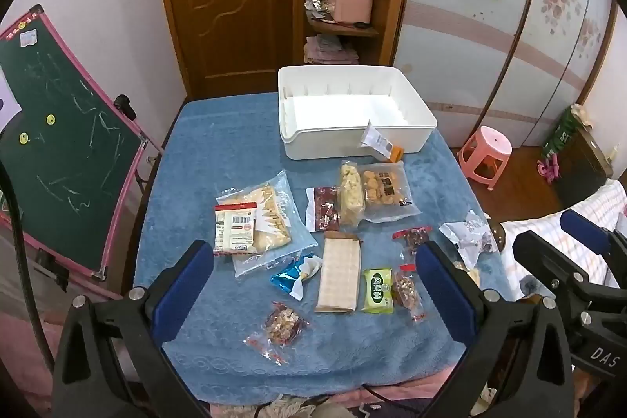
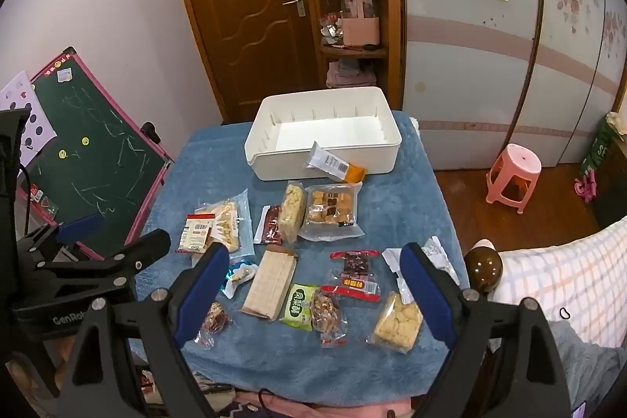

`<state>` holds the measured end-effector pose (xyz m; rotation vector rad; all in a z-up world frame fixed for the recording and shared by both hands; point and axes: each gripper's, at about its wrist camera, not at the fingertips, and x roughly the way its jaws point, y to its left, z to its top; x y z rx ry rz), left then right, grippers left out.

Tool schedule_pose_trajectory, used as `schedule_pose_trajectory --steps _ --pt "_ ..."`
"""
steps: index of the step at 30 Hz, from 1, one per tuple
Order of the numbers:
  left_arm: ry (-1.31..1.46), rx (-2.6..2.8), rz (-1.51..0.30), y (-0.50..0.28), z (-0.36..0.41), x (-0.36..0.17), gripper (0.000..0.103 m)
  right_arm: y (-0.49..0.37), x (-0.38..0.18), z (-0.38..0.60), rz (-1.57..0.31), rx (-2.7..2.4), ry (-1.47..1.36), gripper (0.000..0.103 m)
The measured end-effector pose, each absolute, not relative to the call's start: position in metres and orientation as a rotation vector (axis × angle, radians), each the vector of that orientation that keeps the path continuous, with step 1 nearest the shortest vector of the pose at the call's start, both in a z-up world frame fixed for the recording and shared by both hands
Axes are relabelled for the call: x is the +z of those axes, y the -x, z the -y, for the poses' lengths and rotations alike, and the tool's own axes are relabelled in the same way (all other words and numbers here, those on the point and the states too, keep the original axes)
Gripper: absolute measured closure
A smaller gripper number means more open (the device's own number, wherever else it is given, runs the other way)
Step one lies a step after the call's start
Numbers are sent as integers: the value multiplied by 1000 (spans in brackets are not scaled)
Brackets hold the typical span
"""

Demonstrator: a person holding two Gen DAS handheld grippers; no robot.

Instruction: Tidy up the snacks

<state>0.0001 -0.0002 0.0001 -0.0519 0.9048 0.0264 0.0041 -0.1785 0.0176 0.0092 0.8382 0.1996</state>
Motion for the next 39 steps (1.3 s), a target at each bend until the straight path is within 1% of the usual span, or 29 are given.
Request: schedule_pose_trajectory --steps 14,18,33,39 --pt "72 -25 -948 1 6 -9 1 9 21 168 -842 193 -8 13" --pt "65 -28 -951 3 8 -11 0 -1 16 180 -849 195 -30 13" --pt "53 -46 -955 5 11 -8 1 -3 16 184 -856 195 -37 13" --pt "46 -39 -927 0 7 3 1 -5 20 188 -855 191 -40 13"
